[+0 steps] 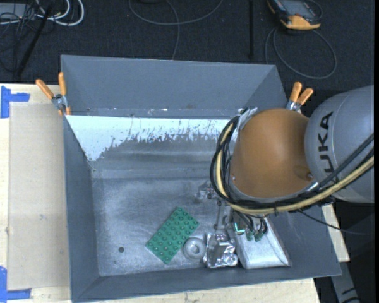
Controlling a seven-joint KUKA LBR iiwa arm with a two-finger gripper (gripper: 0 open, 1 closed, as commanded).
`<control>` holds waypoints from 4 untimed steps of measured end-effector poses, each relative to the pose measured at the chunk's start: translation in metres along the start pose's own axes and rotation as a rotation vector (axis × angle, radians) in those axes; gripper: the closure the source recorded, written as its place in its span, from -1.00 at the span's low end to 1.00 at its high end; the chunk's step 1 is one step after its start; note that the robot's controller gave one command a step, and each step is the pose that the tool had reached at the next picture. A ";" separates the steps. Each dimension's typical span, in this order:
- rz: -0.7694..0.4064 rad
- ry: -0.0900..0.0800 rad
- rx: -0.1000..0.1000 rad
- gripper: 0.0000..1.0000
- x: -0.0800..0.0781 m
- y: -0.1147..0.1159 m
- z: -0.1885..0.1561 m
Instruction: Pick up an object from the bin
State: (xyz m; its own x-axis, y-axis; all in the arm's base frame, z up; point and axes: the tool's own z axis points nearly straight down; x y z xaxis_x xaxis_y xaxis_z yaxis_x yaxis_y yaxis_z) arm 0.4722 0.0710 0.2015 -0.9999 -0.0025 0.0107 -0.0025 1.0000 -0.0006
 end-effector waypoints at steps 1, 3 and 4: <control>0.132 -0.010 -0.002 -1.00 -0.015 0.042 0.117; 0.248 -0.016 -0.005 1.00 -0.017 0.055 0.009; 0.241 -0.014 -0.004 1.00 -0.014 0.053 -0.040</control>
Offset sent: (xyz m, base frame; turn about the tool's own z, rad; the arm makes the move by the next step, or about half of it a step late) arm 0.0138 0.0404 -0.1144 0.1339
